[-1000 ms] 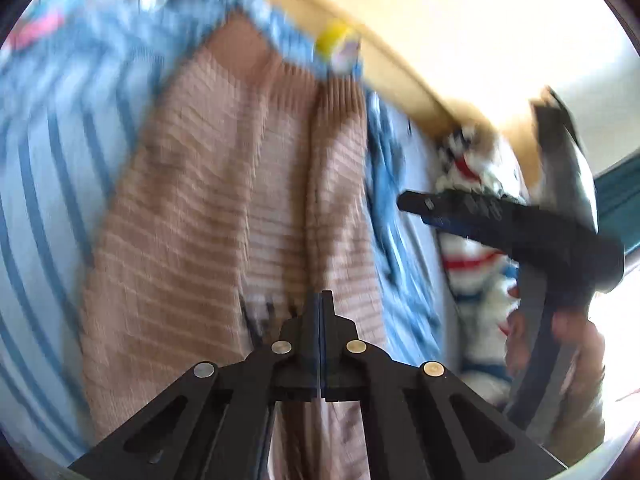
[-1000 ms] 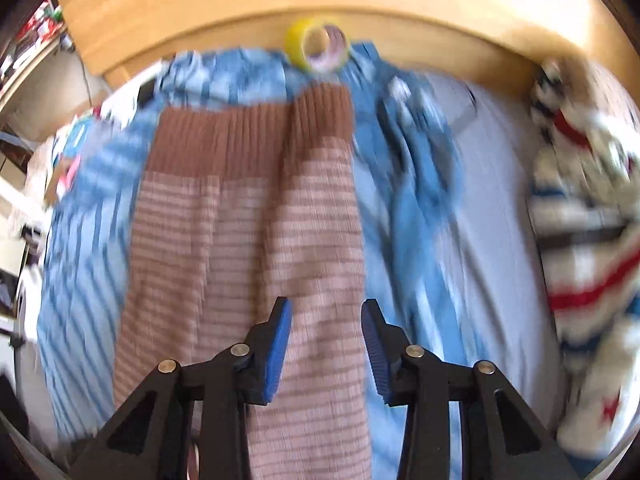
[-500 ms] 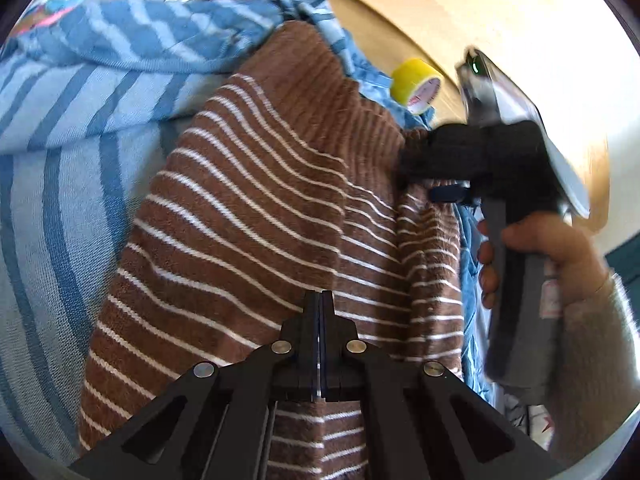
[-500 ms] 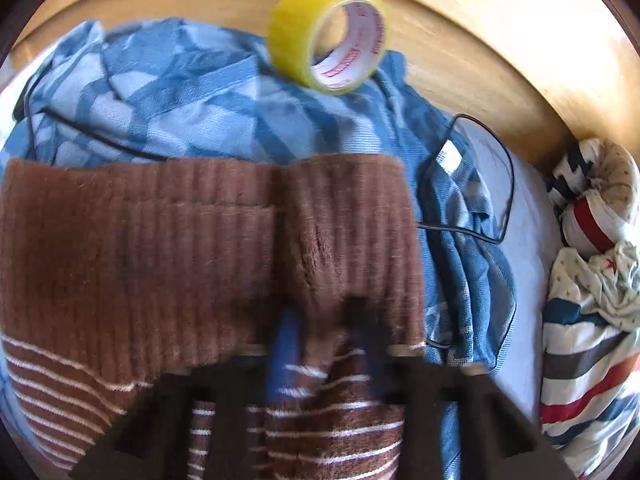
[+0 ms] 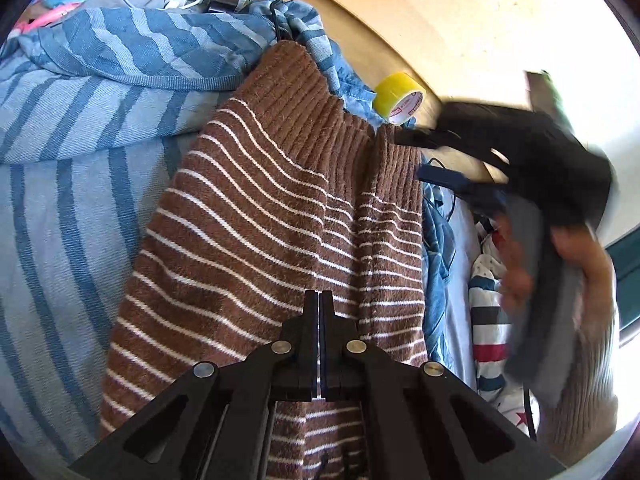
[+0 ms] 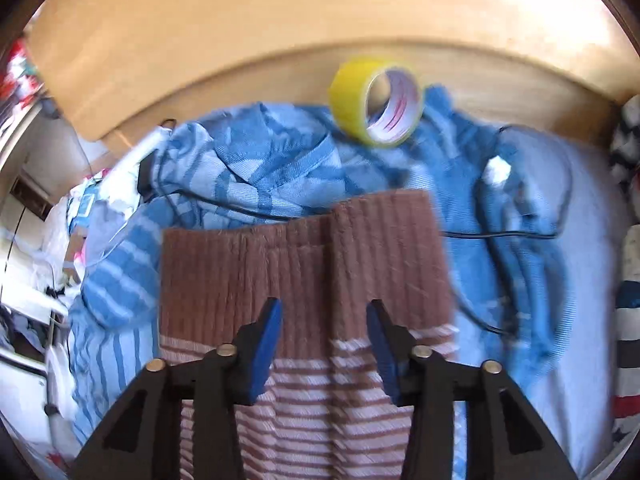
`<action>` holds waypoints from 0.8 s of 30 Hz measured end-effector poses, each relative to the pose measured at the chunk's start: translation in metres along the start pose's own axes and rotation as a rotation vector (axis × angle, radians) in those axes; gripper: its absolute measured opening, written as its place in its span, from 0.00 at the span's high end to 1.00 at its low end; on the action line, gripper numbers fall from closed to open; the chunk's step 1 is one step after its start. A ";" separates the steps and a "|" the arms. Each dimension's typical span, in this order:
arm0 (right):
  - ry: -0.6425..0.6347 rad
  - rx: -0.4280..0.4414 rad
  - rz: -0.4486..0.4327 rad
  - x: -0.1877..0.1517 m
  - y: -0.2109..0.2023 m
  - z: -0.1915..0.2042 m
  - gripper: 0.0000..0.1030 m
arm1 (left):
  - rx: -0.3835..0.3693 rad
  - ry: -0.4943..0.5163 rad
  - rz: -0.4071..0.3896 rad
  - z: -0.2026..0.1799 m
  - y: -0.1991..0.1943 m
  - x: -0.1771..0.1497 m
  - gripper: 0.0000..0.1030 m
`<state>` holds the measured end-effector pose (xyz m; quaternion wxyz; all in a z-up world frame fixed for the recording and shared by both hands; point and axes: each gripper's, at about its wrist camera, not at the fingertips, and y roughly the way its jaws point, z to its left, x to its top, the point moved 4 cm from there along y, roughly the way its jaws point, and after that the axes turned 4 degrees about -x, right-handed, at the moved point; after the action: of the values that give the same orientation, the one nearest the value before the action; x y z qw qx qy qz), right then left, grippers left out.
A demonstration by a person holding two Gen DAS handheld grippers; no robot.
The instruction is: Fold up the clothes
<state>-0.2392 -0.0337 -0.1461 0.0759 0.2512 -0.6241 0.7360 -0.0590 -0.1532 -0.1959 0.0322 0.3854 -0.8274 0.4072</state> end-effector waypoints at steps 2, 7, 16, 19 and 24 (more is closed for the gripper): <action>-0.040 -0.069 -0.010 -0.019 -0.016 -0.010 0.73 | -0.016 -0.003 0.014 0.000 -0.006 -0.001 1.00; -0.034 -0.092 0.148 -0.101 -0.024 -0.039 0.81 | -0.057 -0.029 0.059 0.000 -0.040 -0.013 1.00; -0.014 -0.088 0.326 -0.166 -0.012 -0.026 0.74 | -0.035 -0.171 0.164 0.026 -0.134 -0.078 1.00; 0.107 0.037 0.272 -0.162 -0.060 -0.020 0.63 | -0.005 -0.237 0.159 0.035 -0.162 -0.100 1.00; 0.205 0.129 0.132 -0.209 -0.154 -0.024 0.52 | -0.058 -0.333 0.198 0.041 -0.190 -0.137 1.00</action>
<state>-0.0003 0.0632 -0.1098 0.0742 0.1376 -0.5797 0.7997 0.1742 -0.1686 -0.1498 -0.1342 0.3633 -0.8665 0.3148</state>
